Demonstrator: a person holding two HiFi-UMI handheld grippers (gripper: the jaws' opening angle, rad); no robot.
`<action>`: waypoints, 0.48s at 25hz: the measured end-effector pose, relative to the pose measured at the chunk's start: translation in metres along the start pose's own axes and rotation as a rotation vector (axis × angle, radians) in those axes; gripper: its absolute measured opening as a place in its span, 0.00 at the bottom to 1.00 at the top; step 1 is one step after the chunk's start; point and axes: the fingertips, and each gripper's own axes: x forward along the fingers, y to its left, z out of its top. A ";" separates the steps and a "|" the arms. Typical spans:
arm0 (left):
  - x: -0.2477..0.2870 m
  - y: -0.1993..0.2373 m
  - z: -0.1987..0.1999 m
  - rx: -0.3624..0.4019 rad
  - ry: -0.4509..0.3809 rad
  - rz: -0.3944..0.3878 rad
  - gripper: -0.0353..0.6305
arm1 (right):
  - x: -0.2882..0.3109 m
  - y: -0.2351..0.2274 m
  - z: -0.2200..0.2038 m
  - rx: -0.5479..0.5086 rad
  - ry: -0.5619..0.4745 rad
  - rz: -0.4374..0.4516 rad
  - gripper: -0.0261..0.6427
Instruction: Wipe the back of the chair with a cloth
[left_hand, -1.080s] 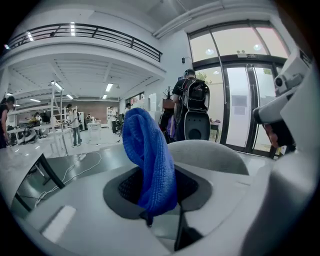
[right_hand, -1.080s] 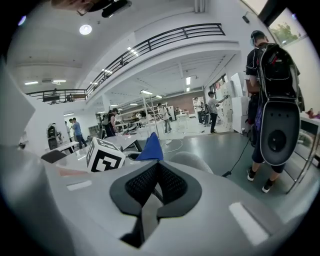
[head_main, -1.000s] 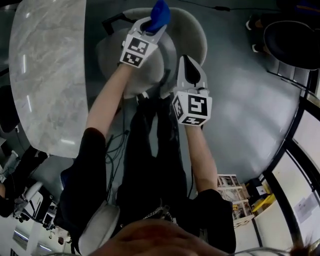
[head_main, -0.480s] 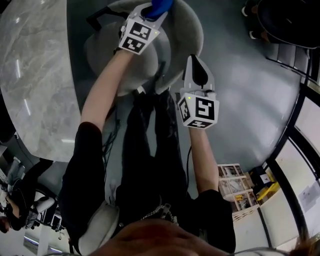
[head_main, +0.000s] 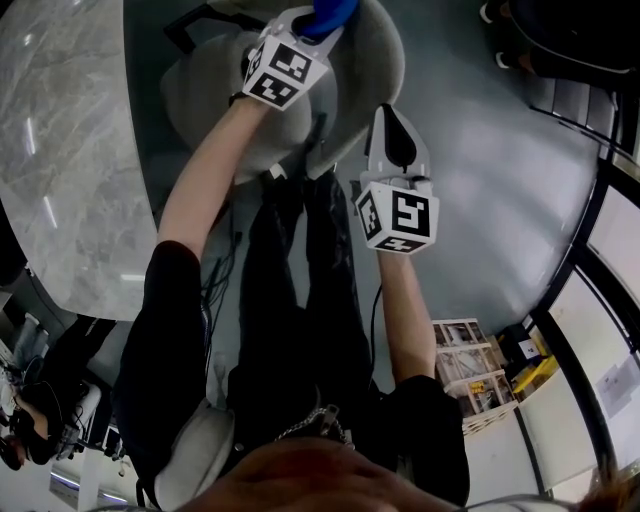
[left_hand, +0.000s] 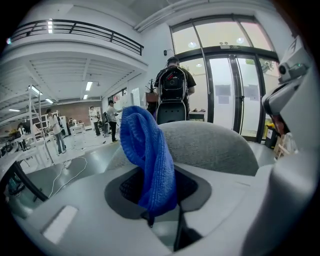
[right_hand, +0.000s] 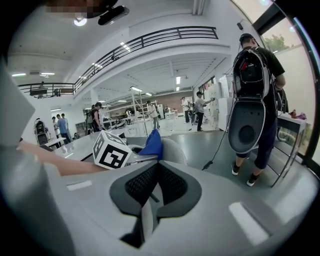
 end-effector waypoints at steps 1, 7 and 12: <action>0.000 -0.006 0.001 0.001 -0.004 -0.007 0.22 | -0.002 -0.001 0.000 0.000 0.000 -0.002 0.04; 0.002 -0.027 -0.002 0.009 -0.005 -0.036 0.22 | -0.004 -0.005 -0.005 0.006 0.003 -0.011 0.04; -0.001 -0.048 0.001 0.029 -0.008 -0.073 0.22 | -0.012 -0.013 -0.005 0.008 0.002 -0.022 0.04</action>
